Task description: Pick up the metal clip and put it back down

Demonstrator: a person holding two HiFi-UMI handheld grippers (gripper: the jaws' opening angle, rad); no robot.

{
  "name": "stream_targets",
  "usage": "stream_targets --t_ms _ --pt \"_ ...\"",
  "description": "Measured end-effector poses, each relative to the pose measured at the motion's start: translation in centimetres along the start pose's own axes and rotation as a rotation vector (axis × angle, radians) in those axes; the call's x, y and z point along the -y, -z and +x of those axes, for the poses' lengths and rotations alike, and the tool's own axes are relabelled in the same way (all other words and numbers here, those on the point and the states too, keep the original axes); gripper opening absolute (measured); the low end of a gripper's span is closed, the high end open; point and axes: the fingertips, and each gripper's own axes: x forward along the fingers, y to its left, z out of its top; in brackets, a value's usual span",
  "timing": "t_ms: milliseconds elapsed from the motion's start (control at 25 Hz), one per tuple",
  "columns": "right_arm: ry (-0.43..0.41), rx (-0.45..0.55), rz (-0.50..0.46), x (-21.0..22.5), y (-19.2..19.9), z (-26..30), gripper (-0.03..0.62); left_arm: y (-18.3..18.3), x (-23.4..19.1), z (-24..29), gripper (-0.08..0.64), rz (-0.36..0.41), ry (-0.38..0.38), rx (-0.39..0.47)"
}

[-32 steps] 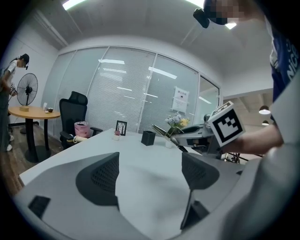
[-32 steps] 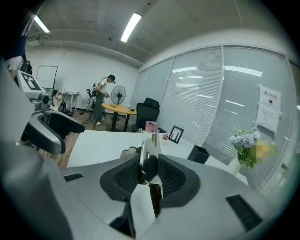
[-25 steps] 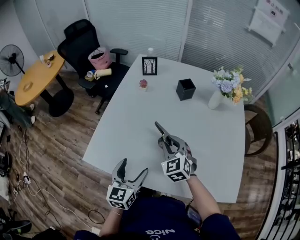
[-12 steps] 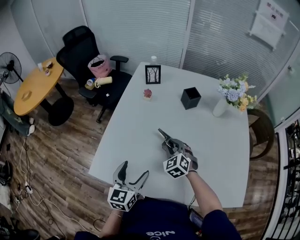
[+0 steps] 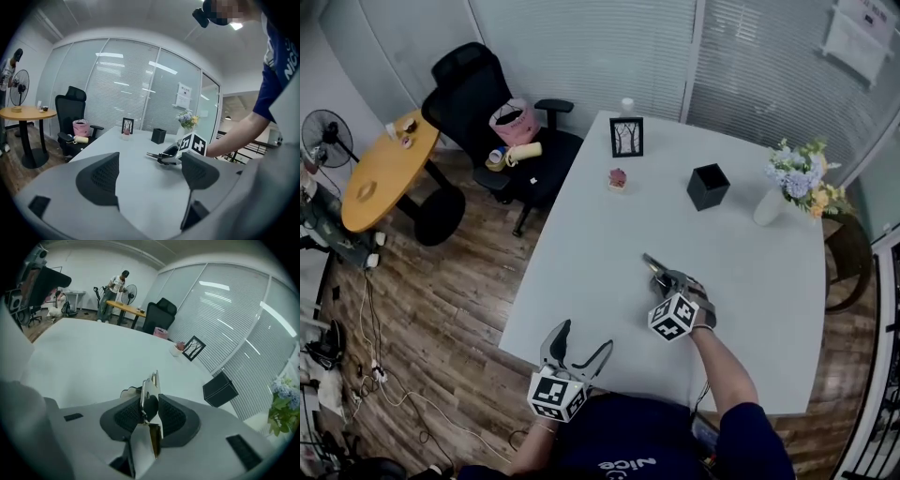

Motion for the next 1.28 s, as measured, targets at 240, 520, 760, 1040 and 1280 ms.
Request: stream_targets --t_ms 240,520,760,1040,1280 --pt "0.006 -0.032 -0.016 -0.3 0.6 1.6 0.110 0.8 -0.6 -0.4 0.406 -0.003 0.006 -0.041" --pt "0.019 -0.042 -0.023 -0.2 1.3 2.6 0.112 1.2 -2.0 -0.9 0.405 -0.007 -0.028 -0.044" --pt "0.013 -0.049 -0.042 -0.5 1.4 2.8 0.120 1.3 -1.8 -1.0 0.405 -0.008 -0.025 -0.045" --pt "-0.005 -0.014 0.062 -0.7 1.1 2.0 0.240 1.4 -0.7 -0.9 0.407 -0.006 0.004 -0.044" --pt "0.029 0.056 0.187 -0.2 0.5 -0.9 0.324 2.2 0.2 -0.7 0.405 -0.012 0.026 -0.054"
